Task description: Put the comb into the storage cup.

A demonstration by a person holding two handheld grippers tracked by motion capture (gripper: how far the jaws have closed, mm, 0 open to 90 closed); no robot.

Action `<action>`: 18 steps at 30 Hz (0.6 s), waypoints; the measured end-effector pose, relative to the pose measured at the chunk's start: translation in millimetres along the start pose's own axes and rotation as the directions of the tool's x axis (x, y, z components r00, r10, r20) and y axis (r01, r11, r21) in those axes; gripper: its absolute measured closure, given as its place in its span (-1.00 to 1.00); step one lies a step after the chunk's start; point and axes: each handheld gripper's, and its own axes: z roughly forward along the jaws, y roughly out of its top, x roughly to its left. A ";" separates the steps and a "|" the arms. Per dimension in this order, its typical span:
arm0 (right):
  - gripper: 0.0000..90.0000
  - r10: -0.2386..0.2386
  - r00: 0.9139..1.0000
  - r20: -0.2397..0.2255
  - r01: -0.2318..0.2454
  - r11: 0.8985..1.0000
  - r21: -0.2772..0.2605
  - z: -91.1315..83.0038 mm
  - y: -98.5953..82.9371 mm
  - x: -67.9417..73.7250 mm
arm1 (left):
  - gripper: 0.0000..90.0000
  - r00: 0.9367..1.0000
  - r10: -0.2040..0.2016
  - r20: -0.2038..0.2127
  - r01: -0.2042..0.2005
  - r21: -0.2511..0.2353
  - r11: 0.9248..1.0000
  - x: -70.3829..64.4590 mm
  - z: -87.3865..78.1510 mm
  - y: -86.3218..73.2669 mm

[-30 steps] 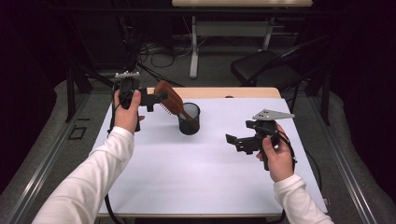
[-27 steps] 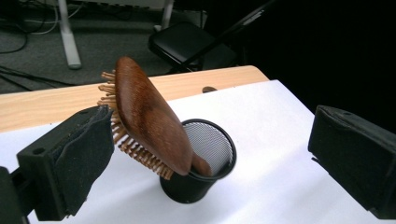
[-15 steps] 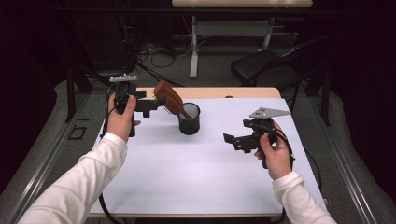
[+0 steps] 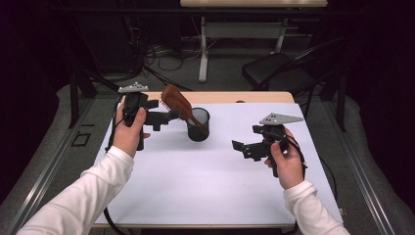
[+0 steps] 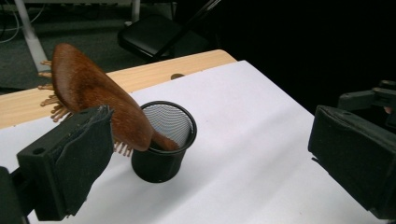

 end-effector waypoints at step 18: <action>-0.90 -0.003 1.000 -0.010 0.003 1.000 0.010 3.1 -7.0 3.5 | -0.99 0.999 -0.033 0.016 0.033 -0.008 0.999 -3.6 -7.1 -18.0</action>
